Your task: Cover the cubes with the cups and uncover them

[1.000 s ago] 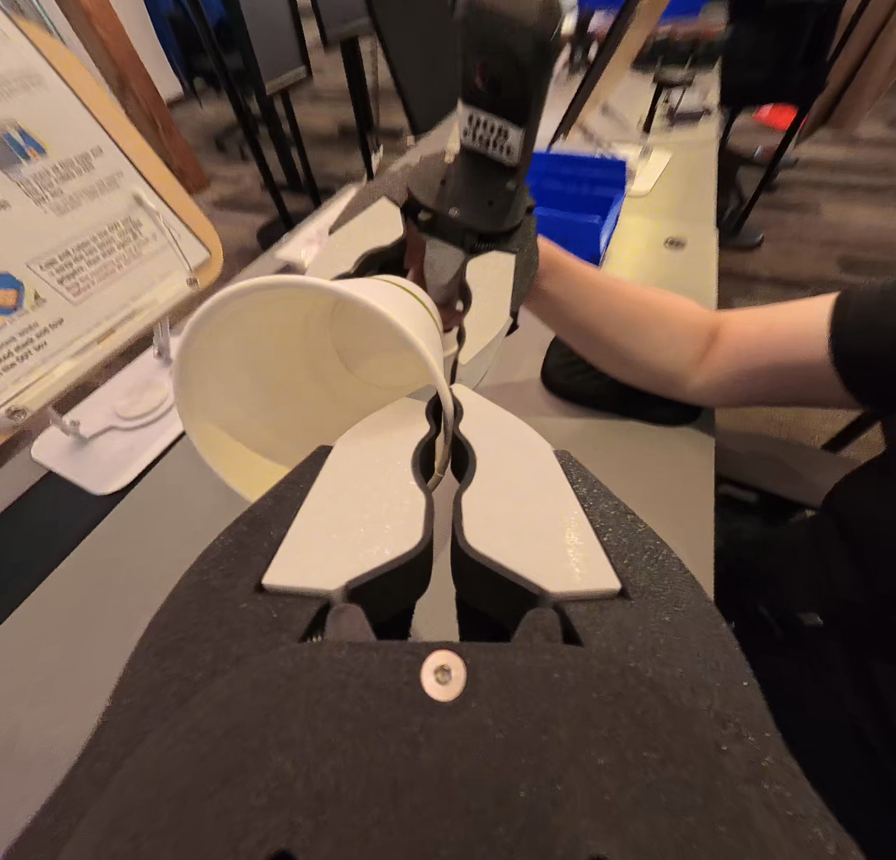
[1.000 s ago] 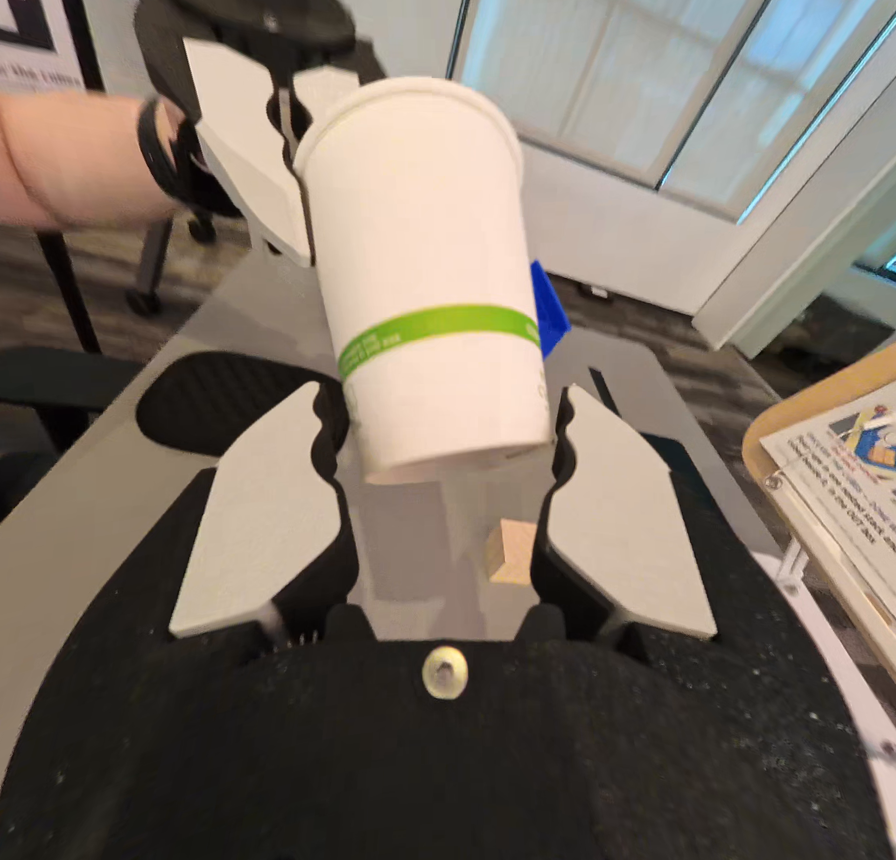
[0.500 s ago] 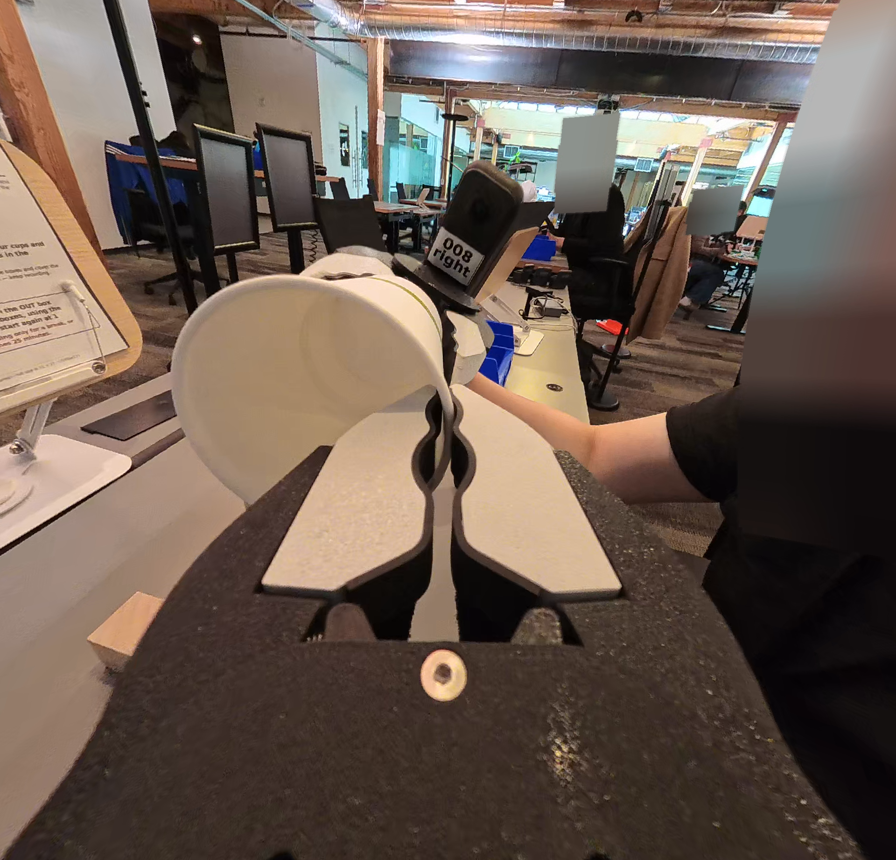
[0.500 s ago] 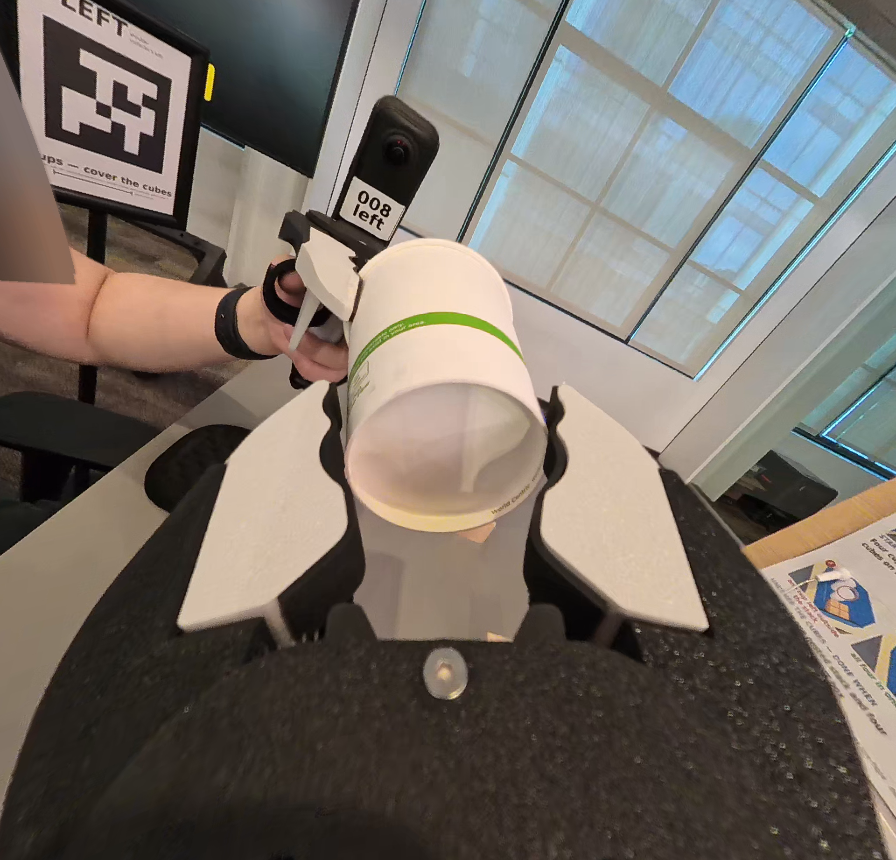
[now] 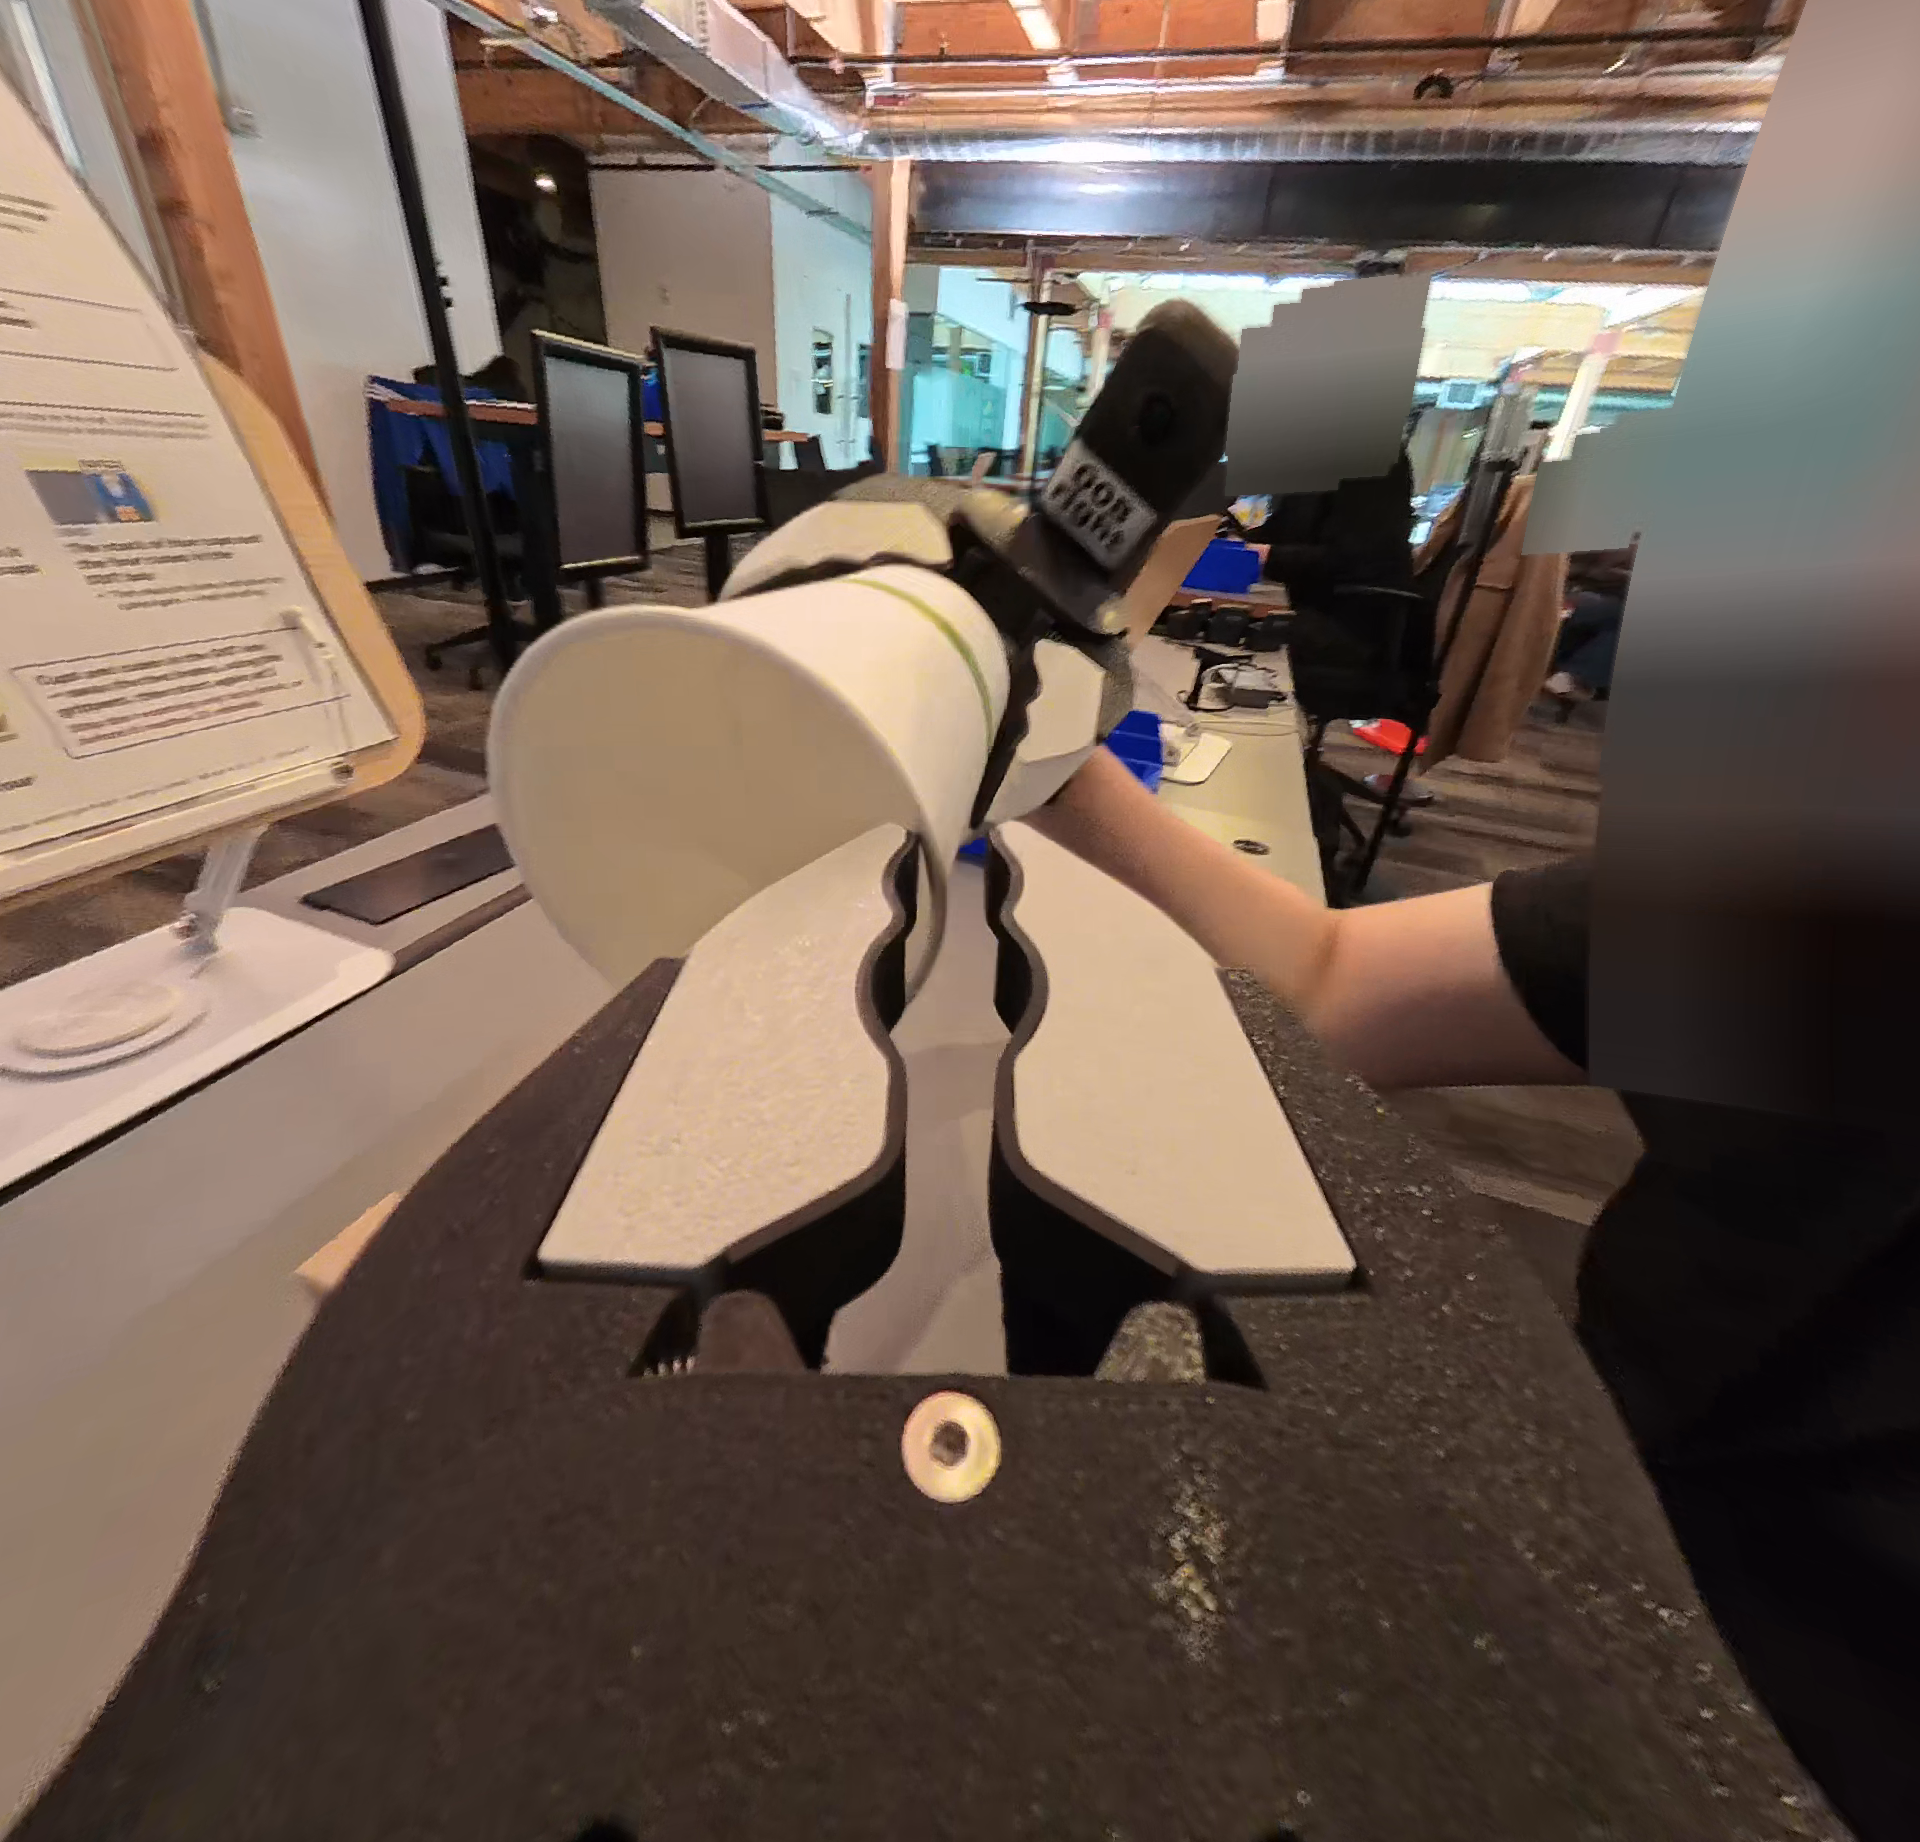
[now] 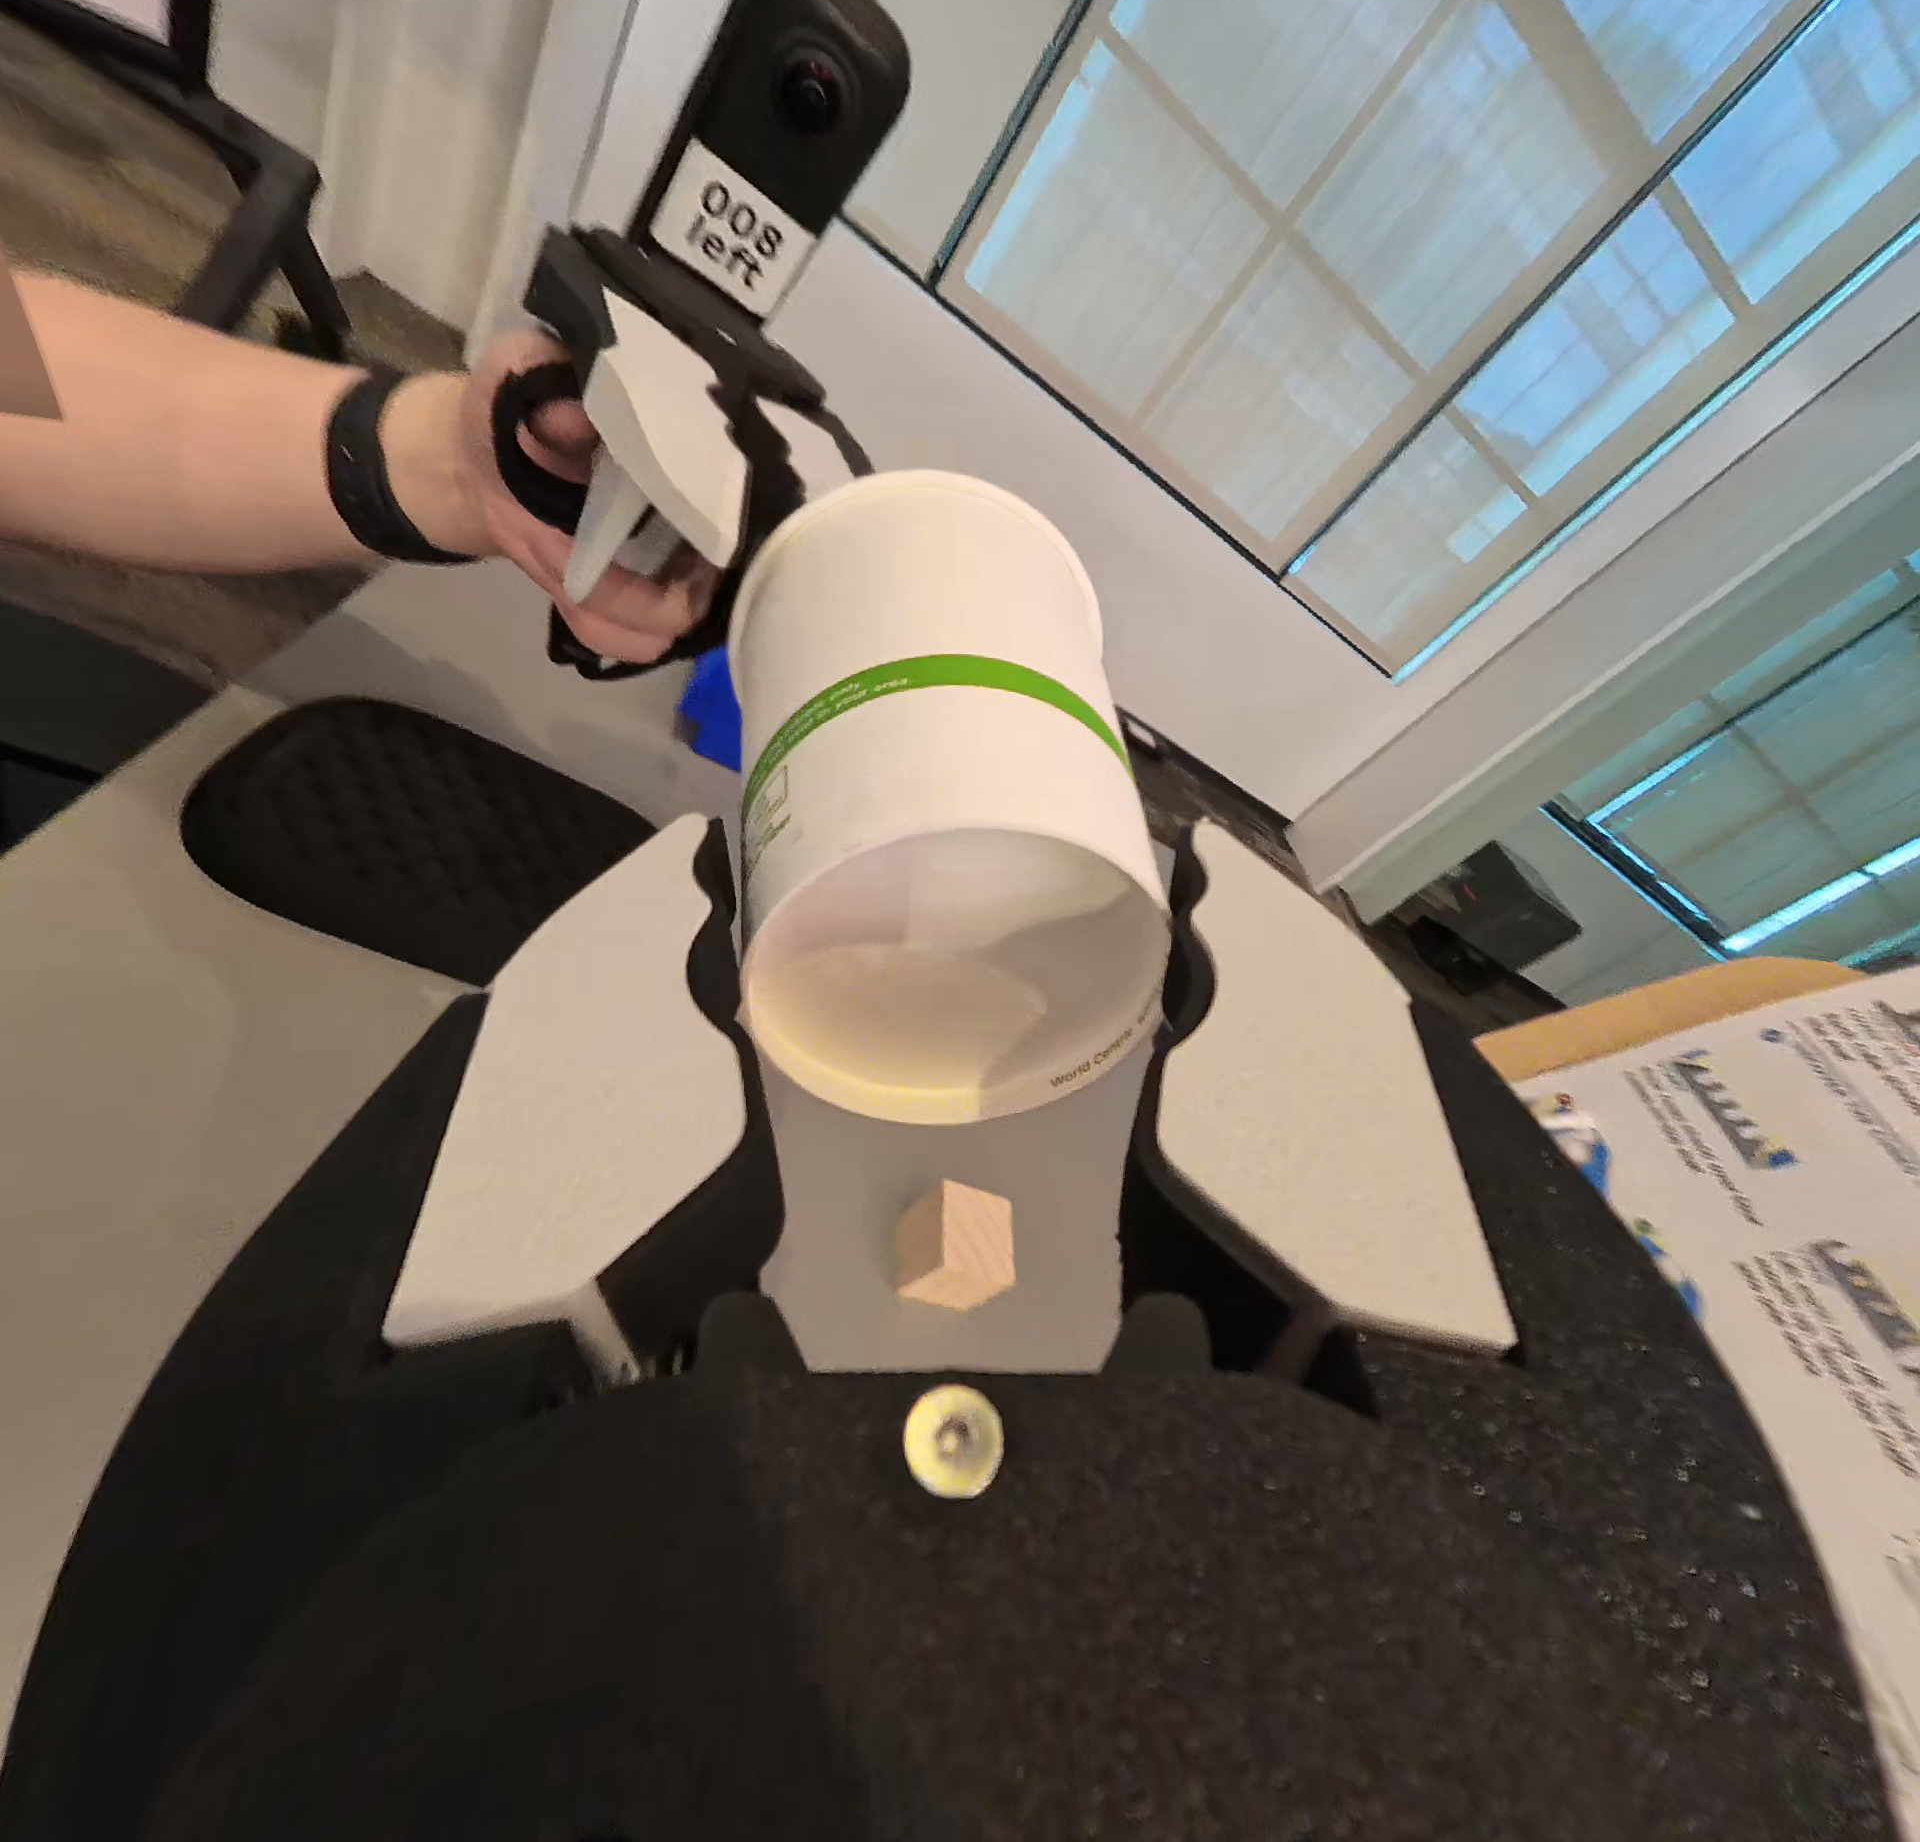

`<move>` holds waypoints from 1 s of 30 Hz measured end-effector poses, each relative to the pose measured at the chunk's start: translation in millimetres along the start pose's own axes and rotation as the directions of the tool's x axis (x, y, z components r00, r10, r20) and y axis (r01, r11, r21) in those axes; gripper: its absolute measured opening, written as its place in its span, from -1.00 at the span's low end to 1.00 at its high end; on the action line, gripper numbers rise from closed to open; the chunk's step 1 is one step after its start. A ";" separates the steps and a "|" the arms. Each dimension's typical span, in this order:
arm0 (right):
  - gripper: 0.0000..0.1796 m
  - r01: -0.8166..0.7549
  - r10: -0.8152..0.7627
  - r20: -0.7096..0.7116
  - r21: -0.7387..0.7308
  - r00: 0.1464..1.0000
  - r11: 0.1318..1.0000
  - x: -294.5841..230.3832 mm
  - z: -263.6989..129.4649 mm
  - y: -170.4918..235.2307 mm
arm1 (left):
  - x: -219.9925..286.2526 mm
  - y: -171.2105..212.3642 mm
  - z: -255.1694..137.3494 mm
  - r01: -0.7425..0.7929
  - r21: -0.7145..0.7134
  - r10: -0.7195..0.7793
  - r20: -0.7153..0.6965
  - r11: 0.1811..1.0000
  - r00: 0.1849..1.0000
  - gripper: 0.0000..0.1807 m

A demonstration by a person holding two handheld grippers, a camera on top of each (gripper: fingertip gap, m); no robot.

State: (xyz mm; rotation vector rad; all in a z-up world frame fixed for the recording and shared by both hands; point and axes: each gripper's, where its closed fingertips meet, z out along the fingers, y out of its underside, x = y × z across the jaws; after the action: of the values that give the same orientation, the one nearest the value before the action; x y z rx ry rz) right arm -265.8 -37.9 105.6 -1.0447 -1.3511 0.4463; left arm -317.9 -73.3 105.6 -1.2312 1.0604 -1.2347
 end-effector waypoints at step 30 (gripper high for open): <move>-0.12 0.420 -0.364 0.218 -0.573 0.906 0.703 -14.0 -2.9 -18.9 | -30.1 48.8 4.5 0.330 0.190 -0.326 -0.050 0.925 0.944 -0.69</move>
State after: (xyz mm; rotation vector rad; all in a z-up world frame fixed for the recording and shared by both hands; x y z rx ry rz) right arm -271.8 -59.5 113.2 -1.2116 -1.8086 -0.3077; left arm -311.6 -45.9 55.4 -1.2783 0.7399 -1.5692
